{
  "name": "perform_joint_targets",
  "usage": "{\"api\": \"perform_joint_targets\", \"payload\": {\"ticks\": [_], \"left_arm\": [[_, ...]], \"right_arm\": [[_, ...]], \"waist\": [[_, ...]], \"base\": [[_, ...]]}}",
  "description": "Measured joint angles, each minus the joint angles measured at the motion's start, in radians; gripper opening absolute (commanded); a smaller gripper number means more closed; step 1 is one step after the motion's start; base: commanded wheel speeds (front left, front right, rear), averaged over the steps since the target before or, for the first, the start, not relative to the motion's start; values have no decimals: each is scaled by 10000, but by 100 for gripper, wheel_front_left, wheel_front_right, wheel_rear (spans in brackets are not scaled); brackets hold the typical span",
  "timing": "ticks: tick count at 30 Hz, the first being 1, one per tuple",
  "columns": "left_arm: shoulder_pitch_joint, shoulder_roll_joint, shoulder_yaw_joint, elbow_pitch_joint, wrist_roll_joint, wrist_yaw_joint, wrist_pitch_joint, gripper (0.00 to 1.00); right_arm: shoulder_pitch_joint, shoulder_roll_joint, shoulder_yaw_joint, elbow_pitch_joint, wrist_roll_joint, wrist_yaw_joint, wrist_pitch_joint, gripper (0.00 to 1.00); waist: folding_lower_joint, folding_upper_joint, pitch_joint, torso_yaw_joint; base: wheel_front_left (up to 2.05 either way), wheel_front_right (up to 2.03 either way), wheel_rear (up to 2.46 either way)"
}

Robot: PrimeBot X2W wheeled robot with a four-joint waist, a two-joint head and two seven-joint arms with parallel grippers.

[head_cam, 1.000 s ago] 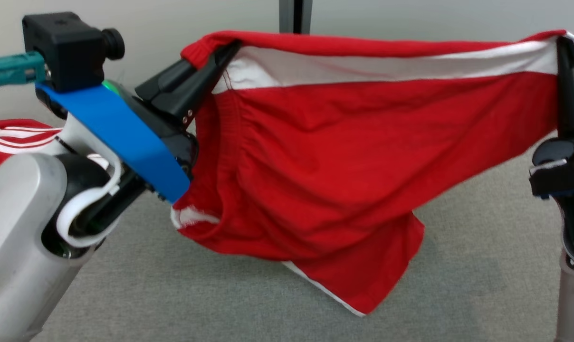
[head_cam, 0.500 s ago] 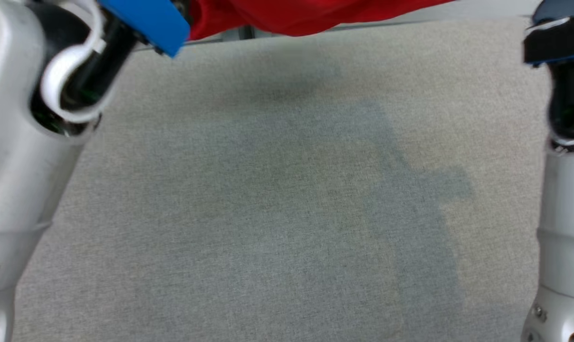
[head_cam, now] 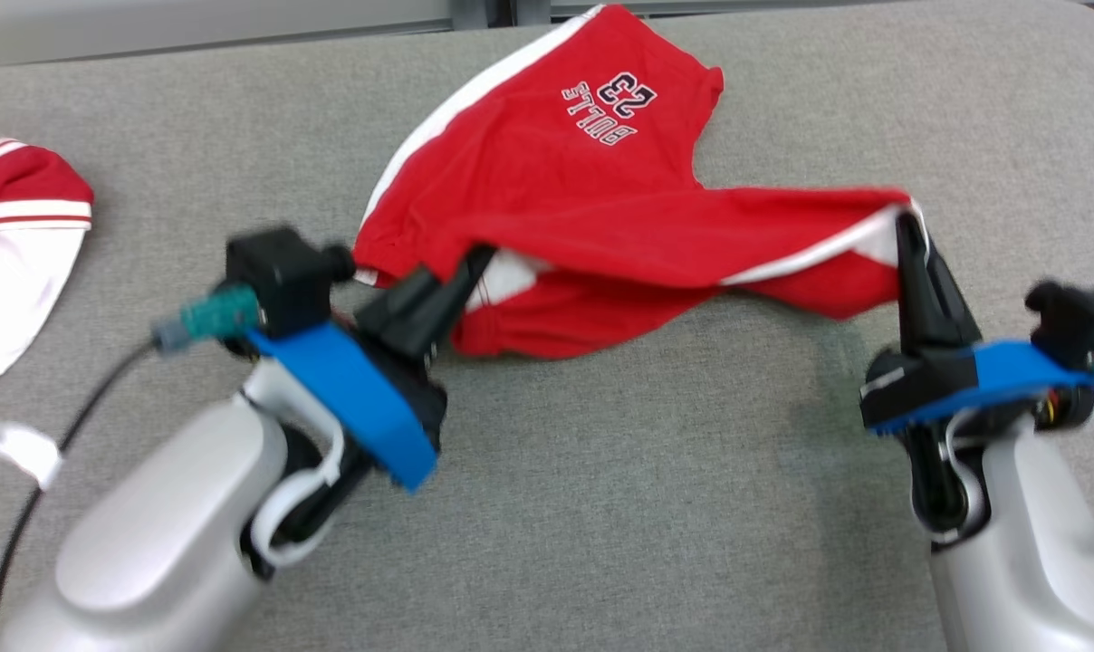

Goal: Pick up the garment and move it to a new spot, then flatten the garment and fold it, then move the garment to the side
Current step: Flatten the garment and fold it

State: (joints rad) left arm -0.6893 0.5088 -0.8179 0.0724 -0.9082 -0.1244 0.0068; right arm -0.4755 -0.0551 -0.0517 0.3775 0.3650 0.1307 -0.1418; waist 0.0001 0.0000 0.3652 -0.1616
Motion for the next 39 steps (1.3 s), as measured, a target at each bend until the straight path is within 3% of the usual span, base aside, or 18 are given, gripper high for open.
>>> {"api": "perform_joint_targets", "payload": {"ticks": [10,24,30,39], "left_arm": [[2395,368,-522,-1202,155,579,-959,0],[4247,1053,-660,-3467,-8,1904,-1116,0],[4412,548,-752,-3193,-554,1941,-976,0],[3573,-1089,332,-1864,-2410,1662,-1221,0]], "right_arm": [[2380,25,-184,-851,623,0,171,0],[5033,38,-897,-5145,1358,0,1850,0],[4702,40,-1034,-5030,1068,0,2451,0],[1151,-359,-1076,-3482,382,-2,3749,0]], "waist": [[-1,0,-727,179],[-4,0,-1571,296],[-2,0,-1228,594],[-1,0,-410,1284]], "base": [[0,0,0],[0,0,0],[0,0,0],[0,0,0]]}}
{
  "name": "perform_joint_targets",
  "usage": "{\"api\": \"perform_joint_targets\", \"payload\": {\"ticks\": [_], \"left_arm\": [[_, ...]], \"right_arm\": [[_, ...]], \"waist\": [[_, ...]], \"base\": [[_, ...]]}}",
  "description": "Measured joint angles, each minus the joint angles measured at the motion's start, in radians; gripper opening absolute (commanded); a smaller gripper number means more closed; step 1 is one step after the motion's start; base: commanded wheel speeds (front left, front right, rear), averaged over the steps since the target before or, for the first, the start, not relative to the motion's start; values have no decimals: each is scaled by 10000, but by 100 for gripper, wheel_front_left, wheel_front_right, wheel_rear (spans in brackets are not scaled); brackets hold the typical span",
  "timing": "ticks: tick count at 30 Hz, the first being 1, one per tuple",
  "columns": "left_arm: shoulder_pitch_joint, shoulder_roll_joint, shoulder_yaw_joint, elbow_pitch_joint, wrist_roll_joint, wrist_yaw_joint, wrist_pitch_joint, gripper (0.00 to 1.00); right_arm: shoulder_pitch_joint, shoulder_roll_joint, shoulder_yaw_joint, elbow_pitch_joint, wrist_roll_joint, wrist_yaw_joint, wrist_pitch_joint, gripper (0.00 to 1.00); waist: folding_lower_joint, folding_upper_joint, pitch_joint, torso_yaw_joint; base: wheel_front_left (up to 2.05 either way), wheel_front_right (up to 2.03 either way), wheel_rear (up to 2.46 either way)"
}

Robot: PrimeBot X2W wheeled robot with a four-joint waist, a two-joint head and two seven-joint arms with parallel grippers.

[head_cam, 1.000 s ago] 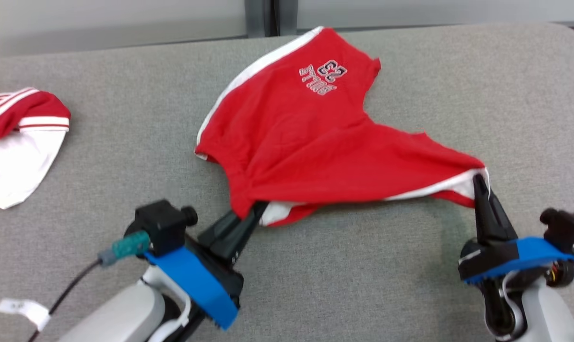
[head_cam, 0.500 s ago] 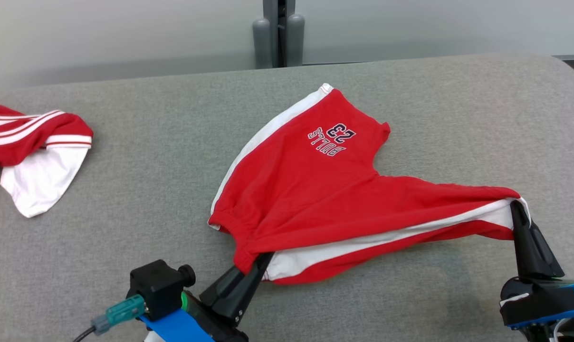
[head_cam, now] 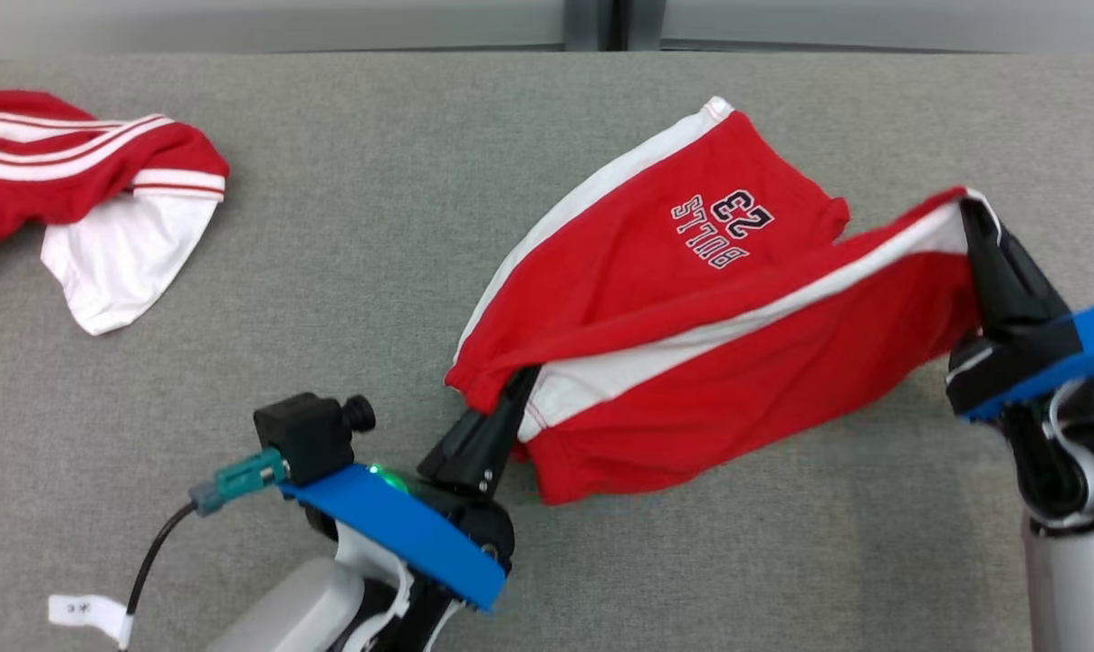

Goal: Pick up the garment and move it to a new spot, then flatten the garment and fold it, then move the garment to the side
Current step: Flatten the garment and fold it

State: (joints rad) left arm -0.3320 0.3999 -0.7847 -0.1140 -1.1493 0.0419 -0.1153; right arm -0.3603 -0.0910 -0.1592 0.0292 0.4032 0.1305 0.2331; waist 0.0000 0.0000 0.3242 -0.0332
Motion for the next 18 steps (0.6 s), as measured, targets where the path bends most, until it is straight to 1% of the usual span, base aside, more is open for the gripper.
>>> {"api": "perform_joint_targets", "payload": {"ticks": [2,7,9,14,18], "left_arm": [[-389,-305,213,378,-332,-52,86,0],[-1367,-928,504,1383,-809,-142,364,0],[-1747,-1122,545,1756,-809,-174,422,0],[-2358,-1557,583,2612,-819,-295,449,0],[-2794,-1845,531,3216,-604,-428,284,0]], "right_arm": [[-909,-328,186,589,-318,0,316,0],[-3144,-729,558,2265,-713,2,863,0],[-3856,-832,621,2966,-878,2,976,0],[-5234,-936,543,4608,-1429,2,907,0],[-5938,-972,341,5712,-1814,2,629,0]], "waist": [[1,0,219,170],[1,0,840,630],[1,0,1081,830],[2,0,1593,1325],[2,0,1884,1676]], "base": [[0,0,0],[0,0,0],[0,0,0],[0,0,0],[0,0,0]]}}
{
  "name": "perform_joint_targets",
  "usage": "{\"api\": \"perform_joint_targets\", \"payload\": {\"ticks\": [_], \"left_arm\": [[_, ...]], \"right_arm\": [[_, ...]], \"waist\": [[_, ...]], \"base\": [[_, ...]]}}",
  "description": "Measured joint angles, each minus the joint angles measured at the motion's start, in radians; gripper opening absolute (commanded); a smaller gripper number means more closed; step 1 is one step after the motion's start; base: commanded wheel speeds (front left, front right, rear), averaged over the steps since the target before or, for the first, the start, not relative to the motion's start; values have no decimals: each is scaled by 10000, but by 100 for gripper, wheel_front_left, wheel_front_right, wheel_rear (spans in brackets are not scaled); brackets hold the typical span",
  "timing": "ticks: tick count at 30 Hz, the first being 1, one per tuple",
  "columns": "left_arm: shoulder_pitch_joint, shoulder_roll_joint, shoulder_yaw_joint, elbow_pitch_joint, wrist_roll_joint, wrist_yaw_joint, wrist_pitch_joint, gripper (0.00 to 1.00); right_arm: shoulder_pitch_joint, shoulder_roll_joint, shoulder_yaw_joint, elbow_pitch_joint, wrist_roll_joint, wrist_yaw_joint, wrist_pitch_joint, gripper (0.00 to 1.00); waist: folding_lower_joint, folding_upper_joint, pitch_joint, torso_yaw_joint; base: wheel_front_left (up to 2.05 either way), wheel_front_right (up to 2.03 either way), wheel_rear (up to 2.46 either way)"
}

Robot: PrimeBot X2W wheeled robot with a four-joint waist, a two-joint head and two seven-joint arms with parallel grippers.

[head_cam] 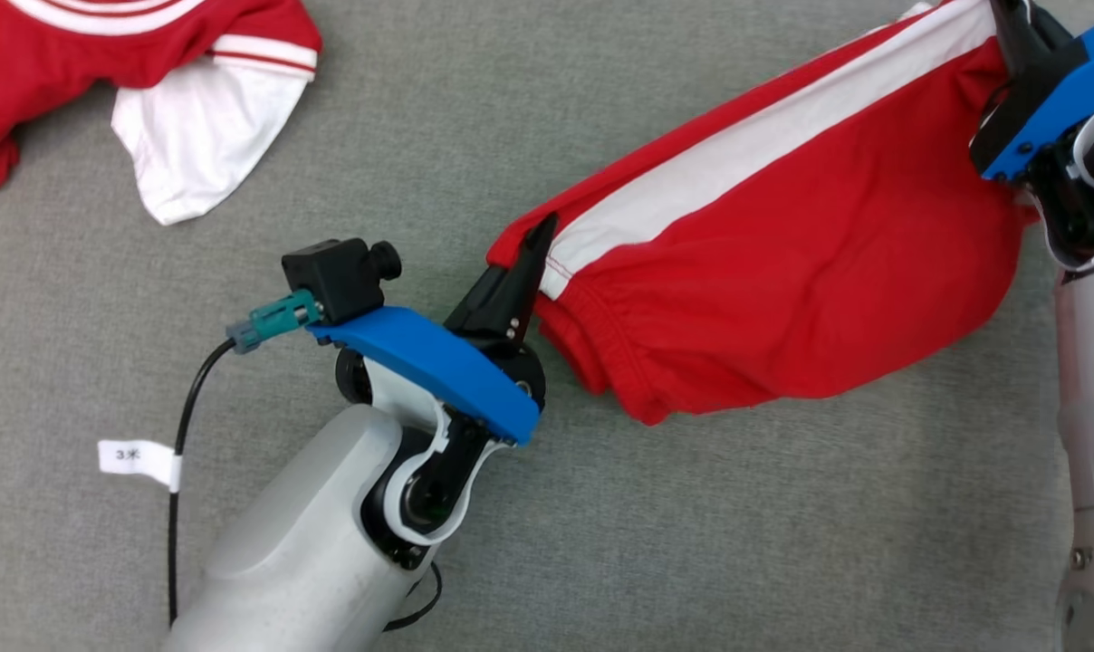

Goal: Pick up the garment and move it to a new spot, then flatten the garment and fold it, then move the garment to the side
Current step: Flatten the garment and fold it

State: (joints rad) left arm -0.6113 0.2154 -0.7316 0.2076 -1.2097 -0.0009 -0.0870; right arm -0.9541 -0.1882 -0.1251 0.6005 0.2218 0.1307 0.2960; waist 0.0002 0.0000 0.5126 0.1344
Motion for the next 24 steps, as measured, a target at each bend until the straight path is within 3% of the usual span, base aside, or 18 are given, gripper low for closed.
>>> {"api": "perform_joint_targets", "payload": {"ticks": [3,5,6,7,8,9,15,24], "left_arm": [[-228,-182,-88,416,148,-90,-94,0],[-381,-270,-169,600,232,-161,-119,0],[-442,-301,-188,700,282,-165,-132,4],[-486,-326,-205,767,334,-163,-186,31],[-521,-318,-244,828,456,-157,-226,72],[-536,-307,-276,869,583,-127,-272,100],[-555,251,-805,755,1392,215,-196,100],[294,1517,-1279,-648,1887,851,384,100]], "right_arm": [[-375,0,10,667,-226,0,-198,0],[-540,-15,111,1051,-437,0,-341,38],[-622,-21,132,1210,-489,0,-439,73],[-693,-23,151,1346,-514,0,-508,100],[-756,-25,190,1488,-523,0,-596,100],[-806,-38,276,1603,-539,0,-662,100],[-863,-337,965,2063,-589,0,-792,100],[-482,-909,2056,2117,178,0,-575,100]], "waist": [[0,0,151,165],[0,0,199,219],[0,0,205,224],[0,0,202,219],[0,0,192,207],[0,0,175,191],[0,0,-91,62],[-2,0,-758,-138]], "base": [[0,0,0],[0,0,0],[0,0,0],[0,0,0],[0,0,0],[0,0,0],[0,0,0],[0,0,0]]}}
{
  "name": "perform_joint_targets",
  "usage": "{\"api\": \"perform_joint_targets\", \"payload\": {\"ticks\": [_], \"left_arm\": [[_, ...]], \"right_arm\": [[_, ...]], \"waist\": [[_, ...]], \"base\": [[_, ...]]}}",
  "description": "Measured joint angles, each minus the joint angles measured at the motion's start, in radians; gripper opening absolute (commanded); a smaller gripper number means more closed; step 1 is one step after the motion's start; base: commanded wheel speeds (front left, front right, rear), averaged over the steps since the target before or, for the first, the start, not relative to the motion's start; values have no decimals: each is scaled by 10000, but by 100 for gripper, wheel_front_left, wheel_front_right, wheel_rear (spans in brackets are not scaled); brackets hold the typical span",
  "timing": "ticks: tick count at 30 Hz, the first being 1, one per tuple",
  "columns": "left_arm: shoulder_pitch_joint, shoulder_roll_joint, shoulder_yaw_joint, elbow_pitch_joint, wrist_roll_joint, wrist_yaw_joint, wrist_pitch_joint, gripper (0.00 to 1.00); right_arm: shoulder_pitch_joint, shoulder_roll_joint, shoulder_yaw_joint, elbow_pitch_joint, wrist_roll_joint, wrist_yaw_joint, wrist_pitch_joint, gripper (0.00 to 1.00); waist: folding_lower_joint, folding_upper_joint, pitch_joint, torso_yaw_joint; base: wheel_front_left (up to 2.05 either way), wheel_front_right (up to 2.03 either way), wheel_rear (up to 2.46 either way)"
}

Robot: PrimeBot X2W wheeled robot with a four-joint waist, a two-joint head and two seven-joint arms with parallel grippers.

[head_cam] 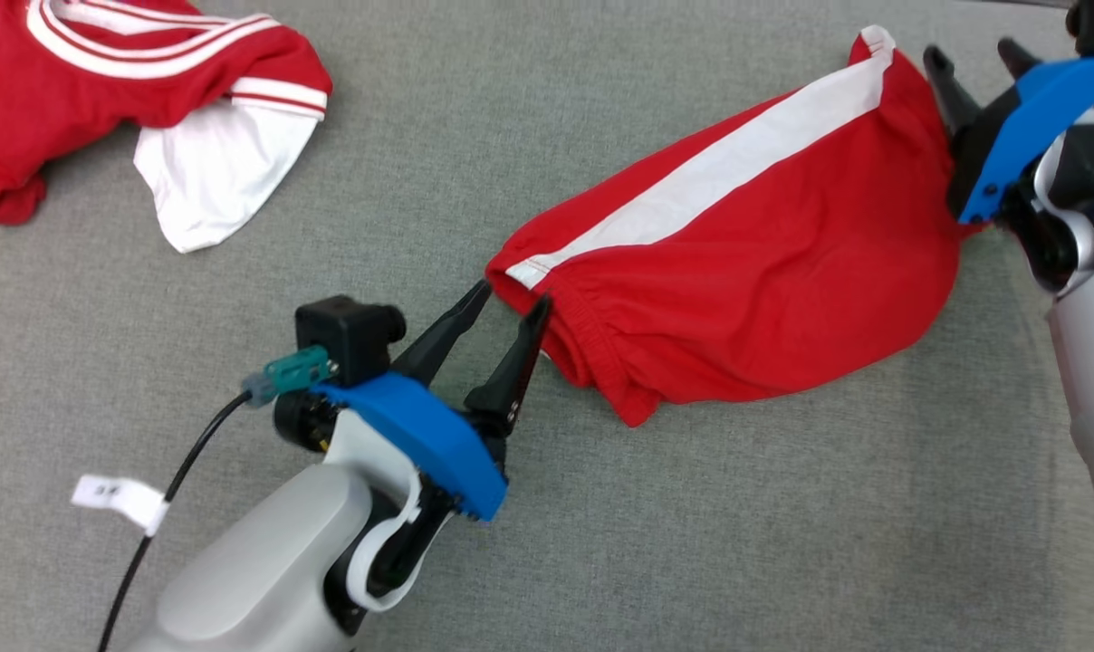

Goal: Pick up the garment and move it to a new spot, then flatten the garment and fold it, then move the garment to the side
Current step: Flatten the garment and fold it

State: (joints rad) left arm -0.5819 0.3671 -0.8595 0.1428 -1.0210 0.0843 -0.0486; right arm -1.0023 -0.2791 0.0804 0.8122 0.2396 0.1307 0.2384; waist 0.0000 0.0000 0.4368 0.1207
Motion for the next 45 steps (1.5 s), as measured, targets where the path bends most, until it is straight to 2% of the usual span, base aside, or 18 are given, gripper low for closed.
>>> {"api": "perform_joint_targets", "payload": {"ticks": [4,10,15,19,20,21,23,24,33,40,45], "left_arm": [[317,732,-138,-859,378,142,10,100],[653,1513,483,-1636,696,779,-704,100],[859,1741,932,-1764,803,1210,-1225,100],[1016,1825,1191,-1699,817,1390,-1559,100],[1076,1856,1227,-1659,871,1438,-1609,100],[1118,1883,1271,-1611,897,1448,-1659,100],[1173,1925,1361,-1551,940,1509,-1749,100],[1200,1958,1371,-1524,1035,1536,-1785,100],[1421,1847,1463,-1187,1419,1626,-2008,100],[1849,1538,1553,-788,1726,1712,-2098,100],[2357,1313,1672,-652,1868,1804,-2115,100]], "right_arm": [[466,-328,506,-211,495,0,387,100],[1166,-844,817,-397,986,0,930,100],[1518,-815,947,-391,1241,0,1214,100],[1599,-677,1143,-424,1352,-2,1225,100],[1608,-658,1189,-420,1371,-2,1216,60],[1610,-633,1221,-416,1396,0,1195,44],[1616,-548,1243,-382,1406,0,1026,25],[1629,-500,1237,-349,1406,0,909,1],[2116,31,516,-215,2096,0,-535,0],[3988,529,15,-909,2961,0,-1877,0],[5691,974,-635,-1622,3108,0,-2872,0]], "waist": [[-1,0,-273,-100],[-2,0,-378,-114],[-1,0,-215,-53],[-1,0,-152,-41],[-2,0,-155,-45],[-2,0,-163,-52],[-2,0,-196,-70],[-2,0,-221,-82],[-1,0,-690,-418],[-1,0,-1340,-988],[-1,0,-1892,-1449]], "base": [[0,0,0],[0,0,0],[0,0,0],[0,0,0],[0,0,0],[0,0,0],[0,0,0],[0,0,0],[0,0,0],[0,0,0],[0,0,0]]}}
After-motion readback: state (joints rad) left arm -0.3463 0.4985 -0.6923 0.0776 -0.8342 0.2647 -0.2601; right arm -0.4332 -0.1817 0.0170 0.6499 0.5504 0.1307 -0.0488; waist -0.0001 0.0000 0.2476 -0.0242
